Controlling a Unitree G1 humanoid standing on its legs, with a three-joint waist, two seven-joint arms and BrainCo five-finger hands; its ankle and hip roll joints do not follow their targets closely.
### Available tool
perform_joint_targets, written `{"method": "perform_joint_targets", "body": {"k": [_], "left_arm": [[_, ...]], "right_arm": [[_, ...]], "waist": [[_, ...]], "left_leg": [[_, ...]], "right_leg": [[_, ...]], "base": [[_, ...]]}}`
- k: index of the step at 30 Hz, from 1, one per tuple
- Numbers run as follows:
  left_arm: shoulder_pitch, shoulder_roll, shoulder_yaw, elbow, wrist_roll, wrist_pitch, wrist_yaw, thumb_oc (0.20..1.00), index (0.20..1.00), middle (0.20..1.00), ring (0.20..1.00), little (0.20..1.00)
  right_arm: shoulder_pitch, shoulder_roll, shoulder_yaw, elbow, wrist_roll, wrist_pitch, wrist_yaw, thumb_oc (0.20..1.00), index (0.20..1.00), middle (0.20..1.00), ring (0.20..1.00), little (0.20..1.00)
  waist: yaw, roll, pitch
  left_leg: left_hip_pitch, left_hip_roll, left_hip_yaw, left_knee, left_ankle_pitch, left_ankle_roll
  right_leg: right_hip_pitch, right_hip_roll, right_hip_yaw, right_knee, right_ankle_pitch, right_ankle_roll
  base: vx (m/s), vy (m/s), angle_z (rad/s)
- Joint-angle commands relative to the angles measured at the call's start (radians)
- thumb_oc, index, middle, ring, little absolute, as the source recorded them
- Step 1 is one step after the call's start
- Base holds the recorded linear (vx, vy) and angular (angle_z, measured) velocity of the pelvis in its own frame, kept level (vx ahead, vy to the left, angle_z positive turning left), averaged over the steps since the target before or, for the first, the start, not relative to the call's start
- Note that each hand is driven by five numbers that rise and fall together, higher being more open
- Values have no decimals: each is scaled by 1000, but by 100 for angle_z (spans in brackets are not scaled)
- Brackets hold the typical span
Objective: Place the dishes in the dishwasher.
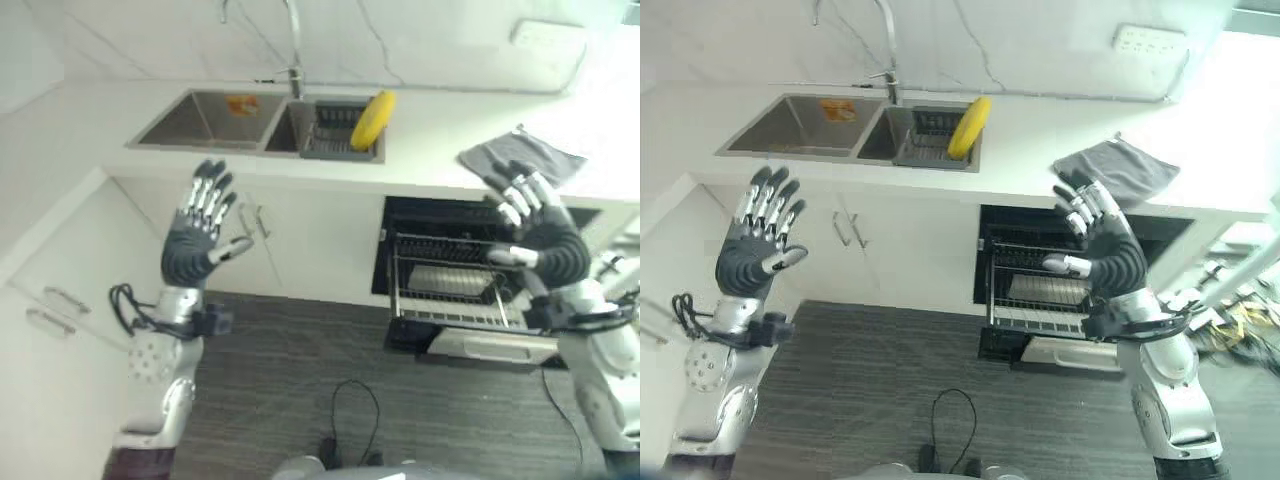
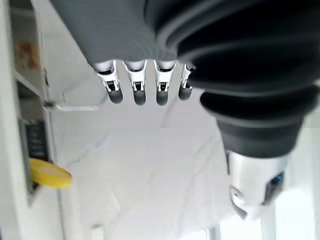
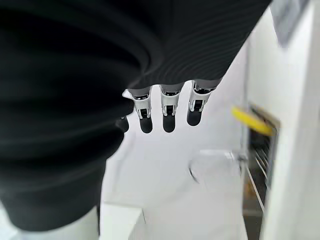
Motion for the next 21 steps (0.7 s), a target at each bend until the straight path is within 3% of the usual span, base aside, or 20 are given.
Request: {"method": "perform_joint_targets", "body": {"k": [1, 2, 3, 4, 6, 8, 9, 10, 12, 14, 15, 16, 17, 18, 19, 20, 21], "left_arm": [[-41, 43, 36, -46, -51, -51, -34, 1000, 1000, 1000, 1000, 1000], [-42, 47, 36, -46, -67, -47, -46, 1000, 1000, 1000, 1000, 1000], [-55, 51, 30, -44, -90, -38, -56, 1000, 1000, 1000, 1000, 1000], [-65, 51, 26, -43, -97, -36, -53, 1000, 1000, 1000, 1000, 1000], [-59, 47, 33, -51, -91, -37, -36, 1000, 1000, 1000, 1000, 1000], [-58, 41, 32, -42, -116, -43, -15, 1000, 1000, 1000, 1000, 1000], [-59, 28, 21, -23, -121, -75, -24, 1000, 1000, 1000, 1000, 1000], [-52, 18, 16, -15, -113, -106, -34, 1000, 1000, 1000, 1000, 1000], [-84, 44, 33, -6, -105, -89, -42, 1000, 1000, 1000, 1000, 1000], [-105, 67, 46, 0, -148, -30, -88, 1000, 1000, 1000, 1000, 1000], [-99, 71, 51, -2, -131, -13, -116, 1000, 1000, 1000, 1000, 1000], [-92, 77, 51, -11, -90, -16, -111, 1000, 1000, 1000, 1000, 1000], [-92, 79, 49, -13, -85, -15, -109, 1000, 1000, 1000, 1000, 1000], [-103, 95, 34, -19, -78, -13, -90, 1000, 1000, 1000, 1000, 1000], [-114, 100, 24, -19, -76, -11, -86, 1000, 1000, 1000, 1000, 1000], [-118, 100, 20, -19, -73, -11, -83, 1000, 1000, 1000, 1000, 1000], [-142, 94, -9, -14, -52, -15, -66, 1000, 1000, 1000, 1000, 1000]], "right_arm": [[-63, 27, -56, -7, -23, -44, -38, 1000, 1000, 1000, 1000, 1000], [-55, 23, -66, -11, -38, -41, -54, 1000, 1000, 1000, 1000, 1000], [-49, 7, -88, -14, -49, -33, -67, 1000, 1000, 1000, 1000, 1000], [-49, -3, -103, -15, -41, -29, -62, 1000, 1000, 1000, 1000, 1000], [-46, -28, -144, -25, -13, -12, -22, 1000, 1000, 1000, 1000, 1000], [-71, -45, -147, -25, -7, 14, -5, 1000, 1000, 1000, 1000, 1000], [-94, -51, -139, -22, -24, 21, -4, 1000, 1000, 1000, 1000, 1000], [-121, -60, -127, -24, -36, 30, -10, 1000, 1000, 1000, 1000, 1000], [-128, -69, -143, -20, -49, 21, -15, 1000, 1000, 1000, 1000, 1000], [-71, -54, -190, -33, 0, 29, -42, 1000, 1000, 1000, 1000, 1000], [-35, -17, -209, -47, 35, 33, -35, 1000, 1000, 1000, 1000, 1000], [-28, 12, -195, -45, 5, 23, -21, 1000, 1000, 1000, 1000, 1000], [-30, 15, -189, -44, -3, 22, -23, 1000, 1000, 1000, 1000, 1000], [-42, 12, -167, -37, -3, 16, -54, 1000, 1000, 1000, 1000, 1000], [-42, 11, -162, -33, 6, 10, -71, 1000, 1000, 1000, 1000, 1000], [-42, 12, -161, -32, 7, 9, -75, 1000, 1000, 1000, 1000, 1000], [-40, 16, -157, -30, -5, 4, -91, 1000, 1000, 1000, 1000, 1000]], "waist": [[1, -39, -22], [-7, -42, -18], [-23, -45, -15], [-35, -43, -14], [-62, -21, -28], [-80, 9, -40], [-91, 27, -44], [-97, 41, -42], [-115, 37, -19], [-105, 9, -7], [-99, -4, -2], [-84, -12, 1], [-82, -13, 0], [-80, -16, -4], [-84, -17, -9], [-85, -17, -11], [-93, -21, -20]], "left_leg": [[-12, 62, -93, 42, -58, -100], [-28, 85, -49, 65, -57, -116], [-42, 142, 12, 84, -43, -143], [-42, 178, 25, 83, -33, -158], [14, 269, 9, -9, 16, -186], [35, 385, -19, -70, 109, -231], [19, 442, -37, -70, 156, -251], [31, 443, -53, -70, 134, -261], [68, 406, 28, -56, 43, -269], [50, 350, 23, 9, -13, -251], [72, 320, 45, 0, -39, -234], [99, 297, 75, -32, -44, -213], [105, 294, 80, -40, -43, -209], [116, 282, 96, -64, -42, -191], [112, 272, 92, -67, -47, -179], [111, 269, 90, -67, -49, -176], [102, 244, 84, -70, -56, -160]], "right_leg": [[-7, -65, 84, -62, 38, 94], [-3, -75, 63, -62, 39, 95], [-4, -97, 27, -62, 44, 99], [-5, -108, 10, -62, 46, 101], [-16, -135, -5, -62, 48, 109], [-24, -159, 6, -62, 34, 116], [-33, -186, 3, -62, 40, 123], [-41, -225, 15, -55, 45, 150], [-71, -317, 64, 15, 58, 232], [-57, -394, 48, 29, 107, 263], [-83, -436, 4, 65, 174, 267], [-93, -432, -52, 79, 183, 268], [-95, -424, -60, 79, 180, 268], [-97, -351, -73, 74, 124, 258], [-96, -302, -61, 70, 91, 244], [-95, -286, -57, 69, 81, 238], [-88, -219, -48, 55, 49, 209]], "base": [[14, 14, 59], [-6, 89, 92], [-47, 143, 117], [-44, 228, 134], [26, 455, 101], [38, 797, -5], [44, 1153, -27], [51, 1306, -16], [83, 1134, -21], [139, 720, -8], [134, 714, 19], [73, 501, 6], [-26, 404, -18], [-27, 270, -32], [-23, 250, -28], [9, 202, -35], [17, 161, -19]]}}
